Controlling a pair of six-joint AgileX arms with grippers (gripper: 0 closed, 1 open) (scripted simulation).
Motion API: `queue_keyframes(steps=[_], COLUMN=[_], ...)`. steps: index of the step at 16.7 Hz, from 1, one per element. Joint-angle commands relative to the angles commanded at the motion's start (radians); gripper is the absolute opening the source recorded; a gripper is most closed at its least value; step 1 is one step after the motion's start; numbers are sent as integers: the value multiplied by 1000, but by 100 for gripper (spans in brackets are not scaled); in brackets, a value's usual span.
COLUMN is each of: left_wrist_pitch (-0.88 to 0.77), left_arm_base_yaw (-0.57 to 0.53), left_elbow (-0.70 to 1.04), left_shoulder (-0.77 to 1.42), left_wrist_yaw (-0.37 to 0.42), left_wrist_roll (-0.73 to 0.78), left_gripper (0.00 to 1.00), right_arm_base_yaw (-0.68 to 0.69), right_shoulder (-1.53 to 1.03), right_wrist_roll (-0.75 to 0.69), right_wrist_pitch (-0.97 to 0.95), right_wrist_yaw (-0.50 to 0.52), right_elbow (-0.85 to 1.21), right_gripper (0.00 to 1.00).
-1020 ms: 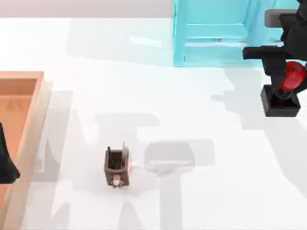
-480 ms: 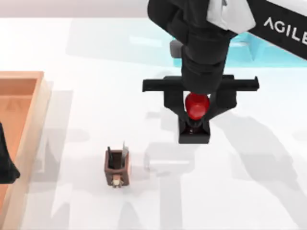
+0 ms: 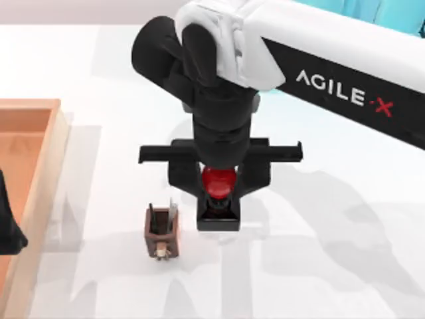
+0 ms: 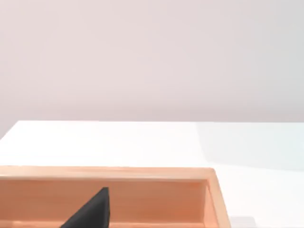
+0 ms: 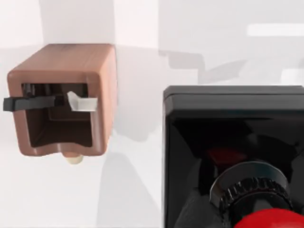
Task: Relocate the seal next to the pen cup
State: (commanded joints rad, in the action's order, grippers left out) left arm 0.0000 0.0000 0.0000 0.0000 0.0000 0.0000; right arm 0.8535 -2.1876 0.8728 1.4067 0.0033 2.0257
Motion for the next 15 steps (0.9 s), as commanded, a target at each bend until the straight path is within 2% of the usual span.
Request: queue_keyframes(steps=[12, 15], left_wrist_pitch=[0, 0], left_arm_base_yaw=[0, 0], left_elbow=[0, 0], left_shoulder=[0, 0], left_wrist_yaw=[0, 0], left_wrist_roll=[0, 0], left_gripper=[100, 100], right_arm_base_yaw=[1, 1], right_shoulder=[3, 3], right_wrist_roll=[1, 1], right_wrist_pitch=[-61, -61], right_wrist_yaw=[0, 0], right_elbow=[-64, -64], right_gripper=[0, 23])
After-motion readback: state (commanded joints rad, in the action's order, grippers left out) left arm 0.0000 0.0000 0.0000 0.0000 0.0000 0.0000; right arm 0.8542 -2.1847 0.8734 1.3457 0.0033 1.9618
